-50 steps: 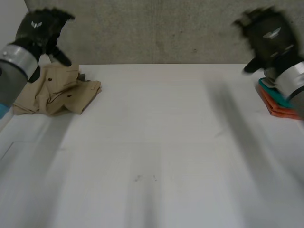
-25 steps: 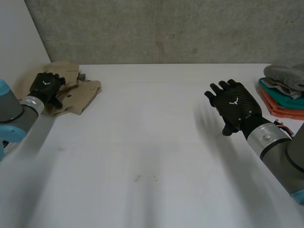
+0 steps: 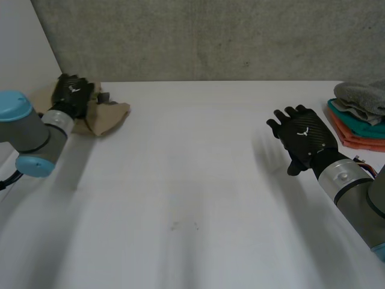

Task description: Fold the laundry.

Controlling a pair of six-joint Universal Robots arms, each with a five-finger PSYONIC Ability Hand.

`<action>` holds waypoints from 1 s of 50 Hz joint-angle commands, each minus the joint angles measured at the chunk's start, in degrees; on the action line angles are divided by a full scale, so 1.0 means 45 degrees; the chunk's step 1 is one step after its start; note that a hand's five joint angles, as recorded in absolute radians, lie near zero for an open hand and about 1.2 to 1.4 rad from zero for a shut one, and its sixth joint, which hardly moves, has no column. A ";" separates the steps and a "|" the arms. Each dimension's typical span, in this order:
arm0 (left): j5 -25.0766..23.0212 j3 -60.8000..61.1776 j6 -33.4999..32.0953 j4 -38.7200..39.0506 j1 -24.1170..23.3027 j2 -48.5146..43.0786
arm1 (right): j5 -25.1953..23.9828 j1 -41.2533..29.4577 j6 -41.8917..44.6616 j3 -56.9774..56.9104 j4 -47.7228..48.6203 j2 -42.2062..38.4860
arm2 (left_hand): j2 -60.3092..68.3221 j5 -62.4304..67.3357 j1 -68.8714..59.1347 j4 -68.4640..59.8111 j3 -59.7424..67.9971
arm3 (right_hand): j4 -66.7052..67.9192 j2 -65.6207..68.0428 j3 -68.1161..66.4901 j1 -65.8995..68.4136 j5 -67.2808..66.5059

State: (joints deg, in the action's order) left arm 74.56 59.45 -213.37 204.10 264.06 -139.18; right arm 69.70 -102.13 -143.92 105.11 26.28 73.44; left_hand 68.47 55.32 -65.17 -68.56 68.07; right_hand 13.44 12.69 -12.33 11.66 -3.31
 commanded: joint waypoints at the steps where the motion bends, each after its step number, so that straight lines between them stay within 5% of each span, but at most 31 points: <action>1: -0.2658 0.4596 0.2707 -0.0473 -0.2465 0.3699 | 0.0332 0.0293 -0.0050 -0.0076 0.0000 0.0047 | 0.2563 0.3263 -0.3296 -0.2543 0.2651 | -0.0766 -0.0597 0.0517 -0.0368 0.0735; 5: -0.4240 0.6665 0.3567 -0.0571 -0.4356 0.5144 | 0.0390 0.0468 -0.0069 -0.0076 0.0000 0.0145 | 0.2563 0.3263 -0.3296 -0.2543 0.2651 | -0.0766 -0.0597 0.0517 -0.0368 0.0735; 14: -0.4772 0.8331 0.3842 -0.1137 -0.6901 0.5909 | 0.0410 0.0684 -0.0050 -0.0173 -0.0078 0.0164 | 0.2563 0.3263 -0.3296 -0.2543 0.2651 | -0.0766 -0.0597 0.0517 -0.0368 0.0735; 15: -0.4753 0.8351 0.3862 -0.1157 -0.6940 0.6006 | 0.0410 0.0684 -0.0069 -0.0193 -0.0098 0.0164 | 0.0459 0.1158 -0.1191 -0.0438 0.0546 | -0.0766 -0.0597 0.0517 -0.0368 0.0735; 16: -0.4694 0.8409 0.3881 -0.1215 -0.6941 0.6259 | 0.0410 0.0684 -0.0050 -0.0193 -0.0098 0.0164 | -0.7778 -0.7078 0.7045 0.7798 -0.7690 | -0.0766 -0.0597 0.0517 -0.0368 0.0735; 19: -0.4577 0.8487 0.3881 -0.1410 -0.6921 0.6689 | 0.0410 0.0664 -0.0069 -0.0271 -0.0137 0.0164 | -1.1296 -1.0597 1.0564 1.1316 -1.1209 | -0.0766 -0.0597 0.0517 -0.0368 0.0735; 25: -0.3096 0.8507 0.3901 -0.1684 -0.5849 0.7998 | 0.0410 0.0605 -0.0089 -0.0601 -0.0467 0.0184 | -1.1861 -1.1161 1.1128 1.1881 -1.1773 | -0.0766 -0.0597 0.0517 -0.0368 0.0735; 31: 0.0590 0.8604 0.4408 -0.1938 -0.4678 0.9072 | 0.0351 -0.0135 -0.0517 -0.2064 -0.2847 0.0145 | -1.1861 -1.1161 1.1128 1.1881 -1.1773 | -0.0766 -0.0597 0.0517 -0.0368 0.0735; 37: 0.3096 0.9267 0.4350 -0.2504 -0.3330 0.9698 | 0.0001 -0.1386 -0.2723 -0.5286 -0.6149 -0.0673 | -1.1823 -1.1124 1.1091 1.1844 -1.1736 | -0.0766 -0.0597 0.0517 -0.0368 0.0735; 50: 0.3373 1.0265 0.3668 -0.2895 0.0050 0.8959 | -0.1094 -0.3202 -0.2922 -1.1071 -0.9589 -0.5107 | -1.1861 -1.1161 1.1128 1.1881 -1.1773 | -0.0766 -0.0597 0.0517 -0.0368 0.0735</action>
State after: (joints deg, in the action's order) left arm 91.07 104.80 -194.29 191.24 257.96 -94.85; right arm 66.06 -112.43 -159.33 65.06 -11.81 60.11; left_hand 15.56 4.81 -14.89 -15.27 15.56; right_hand 13.44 12.69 -12.32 11.66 -3.31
